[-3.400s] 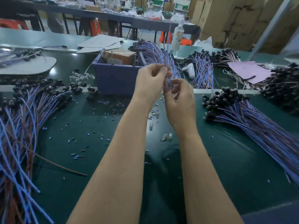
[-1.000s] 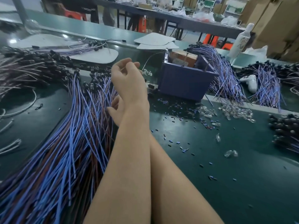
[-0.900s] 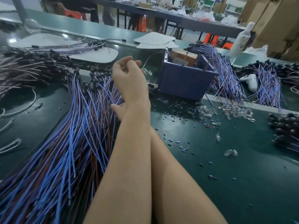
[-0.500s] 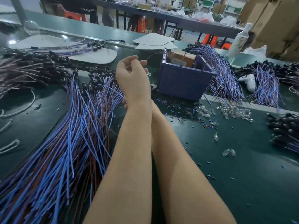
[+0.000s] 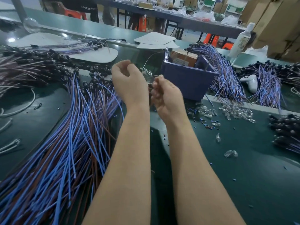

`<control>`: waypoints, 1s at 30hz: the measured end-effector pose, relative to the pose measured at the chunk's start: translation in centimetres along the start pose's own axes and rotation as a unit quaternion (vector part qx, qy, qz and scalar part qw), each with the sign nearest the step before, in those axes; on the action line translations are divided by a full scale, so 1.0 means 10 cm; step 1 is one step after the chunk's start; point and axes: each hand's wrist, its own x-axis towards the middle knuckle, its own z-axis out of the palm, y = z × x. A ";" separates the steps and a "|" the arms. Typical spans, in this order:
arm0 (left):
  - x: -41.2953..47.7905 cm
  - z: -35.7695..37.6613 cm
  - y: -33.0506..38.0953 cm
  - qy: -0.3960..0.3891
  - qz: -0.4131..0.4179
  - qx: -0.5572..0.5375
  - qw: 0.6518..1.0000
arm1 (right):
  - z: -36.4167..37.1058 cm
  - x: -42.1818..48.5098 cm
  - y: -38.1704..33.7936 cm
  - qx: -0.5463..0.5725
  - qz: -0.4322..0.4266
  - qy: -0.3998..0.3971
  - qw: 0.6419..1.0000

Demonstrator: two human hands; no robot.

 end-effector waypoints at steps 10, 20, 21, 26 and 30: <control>0.01 0.01 -0.47 -0.227 -0.047 0.606 0.761 | -0.60 -0.19 -0.21 -0.290 0.014 0.077 0.954; 0.07 0.04 -0.56 -0.161 -0.021 0.619 0.768 | -0.32 -0.05 0.01 -0.637 -0.032 0.028 0.770; 0.09 0.03 -0.56 -0.150 -0.018 0.617 0.773 | -0.28 -0.04 0.06 -0.664 -0.025 0.015 0.747; 0.18 -0.05 -0.49 -0.120 -0.021 0.616 0.778 | -0.07 0.01 0.22 -0.732 0.016 -0.009 0.681; 0.15 -0.10 -0.45 -0.131 0.023 0.569 0.812 | -0.06 0.05 0.22 -0.709 0.029 0.019 0.705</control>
